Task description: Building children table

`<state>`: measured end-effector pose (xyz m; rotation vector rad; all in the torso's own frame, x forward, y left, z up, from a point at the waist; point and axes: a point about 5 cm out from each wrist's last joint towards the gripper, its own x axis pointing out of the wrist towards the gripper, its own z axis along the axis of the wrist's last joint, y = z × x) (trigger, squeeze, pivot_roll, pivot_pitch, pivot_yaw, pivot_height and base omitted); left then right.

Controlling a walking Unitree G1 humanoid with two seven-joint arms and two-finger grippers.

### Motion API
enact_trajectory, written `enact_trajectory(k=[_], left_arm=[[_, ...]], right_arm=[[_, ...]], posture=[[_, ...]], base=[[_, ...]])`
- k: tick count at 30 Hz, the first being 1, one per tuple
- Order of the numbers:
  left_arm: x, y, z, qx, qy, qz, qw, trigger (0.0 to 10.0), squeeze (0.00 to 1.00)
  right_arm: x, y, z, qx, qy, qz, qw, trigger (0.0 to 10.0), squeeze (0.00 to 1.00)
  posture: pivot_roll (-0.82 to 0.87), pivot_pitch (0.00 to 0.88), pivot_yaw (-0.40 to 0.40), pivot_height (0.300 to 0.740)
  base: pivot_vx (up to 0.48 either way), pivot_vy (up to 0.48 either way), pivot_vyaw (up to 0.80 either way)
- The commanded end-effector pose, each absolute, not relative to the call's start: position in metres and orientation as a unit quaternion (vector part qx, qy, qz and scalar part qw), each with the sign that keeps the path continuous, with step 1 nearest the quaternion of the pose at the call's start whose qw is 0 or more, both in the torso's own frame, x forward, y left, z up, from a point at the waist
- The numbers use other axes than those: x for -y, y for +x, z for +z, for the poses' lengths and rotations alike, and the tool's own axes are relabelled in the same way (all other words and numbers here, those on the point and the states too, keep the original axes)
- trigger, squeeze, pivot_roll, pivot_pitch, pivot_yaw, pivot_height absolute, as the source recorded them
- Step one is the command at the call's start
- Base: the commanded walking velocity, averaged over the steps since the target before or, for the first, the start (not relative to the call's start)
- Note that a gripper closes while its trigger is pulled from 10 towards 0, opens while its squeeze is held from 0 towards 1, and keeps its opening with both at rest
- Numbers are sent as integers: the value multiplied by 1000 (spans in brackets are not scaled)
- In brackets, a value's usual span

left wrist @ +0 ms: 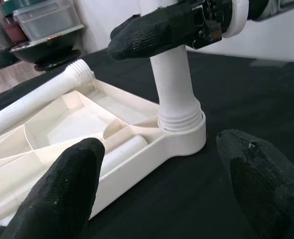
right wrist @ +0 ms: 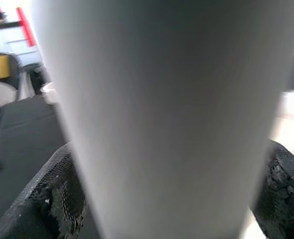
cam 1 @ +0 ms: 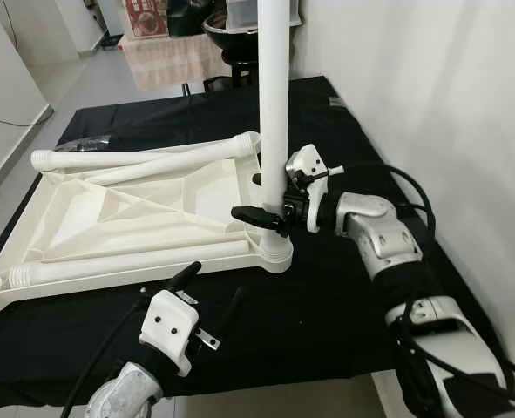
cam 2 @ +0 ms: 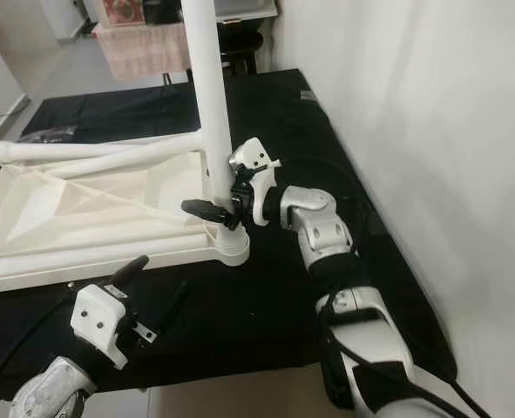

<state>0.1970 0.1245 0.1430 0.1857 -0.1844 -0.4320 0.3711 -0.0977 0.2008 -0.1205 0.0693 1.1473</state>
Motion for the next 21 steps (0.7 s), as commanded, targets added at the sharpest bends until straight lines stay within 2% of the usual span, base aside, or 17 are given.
enact_trajectory(k=[1, 2, 3, 4, 9, 11, 13, 14, 15, 16, 17, 18, 19, 21], left_arm=[[-126, 199, 135, 56, 138, -207, 967, 10000, 0], [-127, 201, 135, 50, 156, -198, 966, 10000, 0], [-127, 201, 135, 50, 156, -198, 966, 10000, 0], [-127, 203, 134, 42, 171, -192, 965, 10000, 0], [-128, 211, 130, 15, 214, -172, 961, 10000, 0], [-129, 212, 129, 13, 220, -172, 960, 10000, 0], [-129, 211, 130, 17, 228, -172, 958, 10000, 0], [-129, 210, 130, 19, 234, -172, 957, 10000, 0], [-130, 209, 131, 24, 242, -168, 955, 10000, 0], [-130, 209, 131, 24, 242, -168, 955, 10000, 0], [-131, 209, 132, 26, 249, -164, 954, 10000, 0], [-129, 210, 132, 26, 252, -169, 953, 10000, 0], [-129, 210, 132, 26, 252, -169, 953, 10000, 0], [-123, 211, 134, 33, 269, -187, 944, 10000, 0]], right_arm=[[91, 373, 196, -51, -57, 558, 826, 8667, 0], [93, 374, 194, -56, -56, 560, 824, 2784, 0], [93, 374, 194, -56, -56, 560, 824, 2784, 0], [95, 374, 193, -60, -54, 563, 823, 0, 0], [103, 376, 193, -56, -49, 567, 820, 0, 0], [106, 377, 193, -50, -50, 557, 828, 0, 0], [112, 378, 189, -44, -56, 514, 855, 0, 0], [114, 378, 184, -42, -42, 463, 884, 0, 0], [115, 377, 172, -42, -30, 318, 947, 0, 0], [115, 377, 172, -42, -30, 318, 947, 0, 0], [120, 374, 163, -44, -21, 204, 978, 0, 0], [114, 352, 145, -69, -21, 167, 983, 0, 0], [114, 352, 145, -69, -21, 167, 983, 0, 0], [99, 328, 138, -75, -36, 183, 980, 0, 0]], posture=[[-20, 59, 42, 740], [-20, 59, 42, 740], [-20, 59, 42, 740], [-25, 59, 40, 740], [-35, 63, 43, 740], [-38, 66, 46, 740], [-32, 70, 39, 740], [-32, 73, 30, 740], [-44, 77, 33, 740], [-44, 77, 33, 740], [-44, 77, 33, 740], [-50, 87, 47, 740], [-50, 87, 47, 740], [-58, 77, 54, 740]], base=[[0, 0, 0], [0, 0, 0], [0, 0, 0], [0, 0, 0], [0, 0, 0], [0, 0, 0], [0, 0, 0], [0, 0, 0], [0, 0, 0], [0, 0, 0], [0, 0, 0], [0, 0, 0], [0, 0, 0], [0, 0, 0]])
